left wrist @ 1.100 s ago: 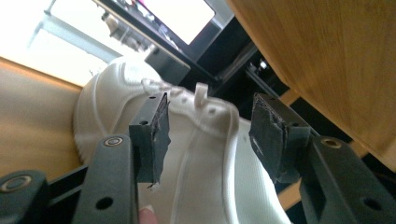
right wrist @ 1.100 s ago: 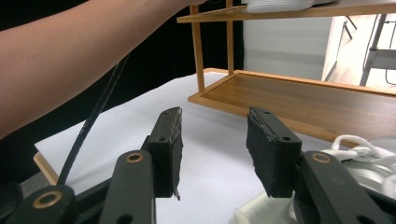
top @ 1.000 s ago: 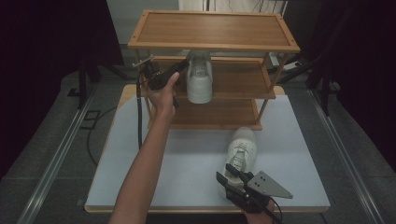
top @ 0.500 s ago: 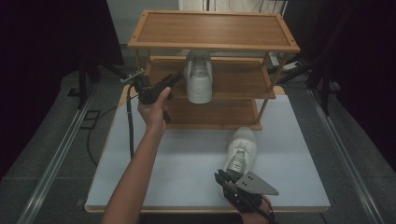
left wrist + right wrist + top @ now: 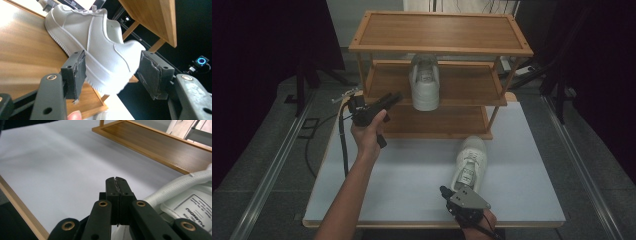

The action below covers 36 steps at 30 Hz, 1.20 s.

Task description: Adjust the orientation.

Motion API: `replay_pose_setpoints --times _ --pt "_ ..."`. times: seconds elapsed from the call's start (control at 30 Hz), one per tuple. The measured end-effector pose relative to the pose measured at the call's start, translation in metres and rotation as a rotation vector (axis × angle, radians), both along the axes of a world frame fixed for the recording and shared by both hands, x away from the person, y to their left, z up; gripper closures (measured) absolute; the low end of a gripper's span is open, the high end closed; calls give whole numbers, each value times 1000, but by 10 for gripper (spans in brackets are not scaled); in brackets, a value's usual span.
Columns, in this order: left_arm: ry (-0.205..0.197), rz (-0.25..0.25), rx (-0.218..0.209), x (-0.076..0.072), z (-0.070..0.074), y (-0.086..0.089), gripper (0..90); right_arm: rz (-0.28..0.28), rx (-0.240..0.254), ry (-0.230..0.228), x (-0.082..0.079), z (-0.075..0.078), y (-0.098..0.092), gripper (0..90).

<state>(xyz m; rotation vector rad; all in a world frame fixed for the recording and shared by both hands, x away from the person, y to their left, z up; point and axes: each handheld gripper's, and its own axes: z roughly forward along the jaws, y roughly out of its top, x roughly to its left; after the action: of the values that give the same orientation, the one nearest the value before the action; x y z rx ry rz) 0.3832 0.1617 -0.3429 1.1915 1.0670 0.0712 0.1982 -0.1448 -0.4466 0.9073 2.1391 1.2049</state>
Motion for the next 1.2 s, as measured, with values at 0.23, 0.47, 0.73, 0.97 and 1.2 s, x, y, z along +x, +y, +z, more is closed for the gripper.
replay_pose_setpoints --times 0.23,0.47,0.73,0.97,1.2 --pt "-18 -42 48 -24 -9 3 384 -33 -13 -5 -7 0 -14 896" --pt "20 -59 69 -49 -39 15 384 -78 33 19 -20 0 -51 886" --pt "76 -67 74 -65 -70 24 383 -133 64 41 -24 -4 -78 867" --pt "102 -60 94 -68 -82 26 385 -90 132 18 -16 21 -77 745" --pt "111 -68 92 -71 -87 22 386 -65 238 -39 13 53 -86 596"
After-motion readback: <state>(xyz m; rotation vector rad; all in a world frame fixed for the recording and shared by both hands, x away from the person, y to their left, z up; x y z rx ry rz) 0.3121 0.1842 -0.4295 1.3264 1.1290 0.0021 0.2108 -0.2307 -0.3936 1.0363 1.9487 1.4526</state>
